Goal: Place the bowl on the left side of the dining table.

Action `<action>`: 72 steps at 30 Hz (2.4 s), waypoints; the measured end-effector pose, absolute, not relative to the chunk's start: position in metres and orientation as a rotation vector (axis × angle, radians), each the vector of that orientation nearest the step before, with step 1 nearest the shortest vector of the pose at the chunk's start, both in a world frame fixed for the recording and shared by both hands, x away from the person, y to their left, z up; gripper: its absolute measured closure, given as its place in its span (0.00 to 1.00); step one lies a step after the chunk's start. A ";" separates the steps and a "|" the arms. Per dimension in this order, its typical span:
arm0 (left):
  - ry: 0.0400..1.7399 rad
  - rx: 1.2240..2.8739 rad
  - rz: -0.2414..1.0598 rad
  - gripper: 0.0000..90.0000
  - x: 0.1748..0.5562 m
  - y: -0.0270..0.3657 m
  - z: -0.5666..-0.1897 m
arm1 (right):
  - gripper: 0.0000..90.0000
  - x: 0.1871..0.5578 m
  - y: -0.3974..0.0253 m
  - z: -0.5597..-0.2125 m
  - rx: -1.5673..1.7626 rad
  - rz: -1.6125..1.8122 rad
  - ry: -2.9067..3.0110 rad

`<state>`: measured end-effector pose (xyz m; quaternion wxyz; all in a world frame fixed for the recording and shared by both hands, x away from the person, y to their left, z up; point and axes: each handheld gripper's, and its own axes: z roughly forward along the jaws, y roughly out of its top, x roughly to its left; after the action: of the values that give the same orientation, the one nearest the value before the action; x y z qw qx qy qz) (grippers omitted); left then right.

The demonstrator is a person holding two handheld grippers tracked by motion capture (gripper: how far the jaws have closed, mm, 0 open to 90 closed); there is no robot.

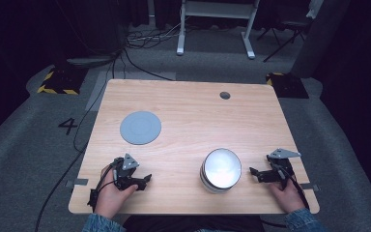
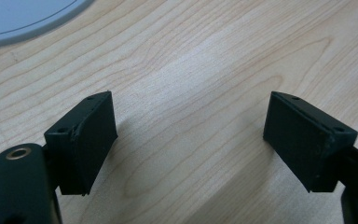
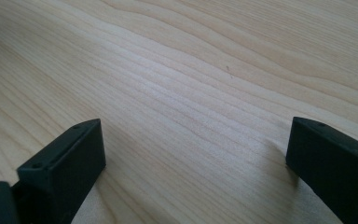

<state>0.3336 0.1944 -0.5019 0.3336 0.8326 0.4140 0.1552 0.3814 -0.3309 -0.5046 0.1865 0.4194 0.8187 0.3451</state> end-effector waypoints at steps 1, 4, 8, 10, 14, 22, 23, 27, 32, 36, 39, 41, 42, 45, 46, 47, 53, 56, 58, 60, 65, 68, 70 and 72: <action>1.078 2.173 0.398 0.19 0.334 0.194 -0.502 | 0.05 0.381 -0.331 -0.505 1.181 0.972 2.305; 1.072 2.176 0.393 0.19 0.334 0.194 -0.502 | 0.05 0.381 -0.331 -0.505 1.182 0.972 2.305; 1.072 2.184 0.400 0.19 0.335 0.193 -0.501 | 0.05 0.381 -0.331 -0.505 1.181 0.972 2.305; 1.069 2.190 0.380 0.19 0.335 0.192 -0.501 | 0.05 0.381 -0.331 -0.505 1.180 0.970 2.306; 1.098 2.208 0.379 0.23 0.334 0.189 -0.495 | 0.05 0.381 -0.331 -0.505 1.182 0.972 2.305; 1.052 2.211 0.390 0.24 0.327 0.179 -0.467 | 0.05 0.381 -0.331 -0.505 1.180 0.970 2.306; 1.045 2.212 0.383 0.24 0.326 0.178 -0.464 | 0.05 0.381 -0.331 -0.505 1.181 0.972 2.305; 1.062 2.221 0.359 0.29 0.323 0.174 -0.448 | 0.05 0.381 -0.331 -0.505 1.180 0.971 2.305; 1.049 2.199 0.343 0.29 0.319 0.169 -0.428 | 0.05 0.381 -0.331 -0.505 1.181 0.970 2.305; 1.026 2.193 0.369 0.28 0.318 0.164 -0.416 | 0.05 0.381 -0.331 -0.505 1.183 0.970 2.305; 1.008 2.185 0.383 0.28 0.315 0.159 -0.407 | 0.05 0.381 -0.331 -0.505 1.181 0.970 2.304; 0.992 2.179 0.387 0.28 0.314 0.156 -0.402 | 0.05 0.381 -0.331 -0.505 1.183 0.970 2.305; 0.977 2.179 0.387 0.28 0.312 0.153 -0.398 | 0.05 0.381 -0.331 -0.505 1.183 0.970 2.304; 0.957 2.174 0.399 0.28 0.312 0.149 -0.391 | 0.05 0.381 -0.331 -0.505 1.183 0.970 2.304; 0.953 2.172 0.402 0.28 0.312 0.148 -0.390 | 0.05 0.381 -0.331 -0.505 1.183 0.970 2.304; 0.955 2.167 0.401 0.28 0.312 0.147 -0.389 | 0.05 0.381 -0.331 -0.505 1.183 0.970 2.304; 0.902 2.162 0.426 0.28 0.312 0.137 -0.378 | 0.05 0.381 -0.331 -0.505 1.183 0.969 2.303; 0.875 2.166 0.431 0.28 0.313 0.133 -0.374 | 0.05 0.381 -0.331 -0.505 1.184 0.970 2.303; 0.870 2.154 0.417 0.28 0.315 0.129 -0.374 | 0.05 0.381 -0.331 -0.505 1.184 0.967 2.303; 0.860 2.150 0.418 0.28 0.318 0.126 -0.373 | 0.05 0.381 -0.331 -0.505 1.181 0.968 2.303; 0.820 2.154 0.406 0.28 0.327 0.116 -0.372 | 0.05 0.381 -0.331 -0.505 1.182 0.967 2.302; 0.799 2.169 0.387 0.28 0.332 0.110 -0.372 | 0.05 0.381 -0.331 -0.505 1.182 0.967 2.301; 0.788 2.174 0.366 0.28 0.335 0.106 -0.372 | 0.05 0.381 -0.331 -0.505 1.183 0.968 2.298; 0.776 2.174 0.360 0.28 0.337 0.102 -0.371 | 0.05 0.381 -0.331 -0.505 1.182 0.967 2.299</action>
<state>0.3371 0.1022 -0.3706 0.3918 0.8562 0.3056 0.1417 0.3809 -0.3309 -0.5048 0.1895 0.4206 0.8179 0.3439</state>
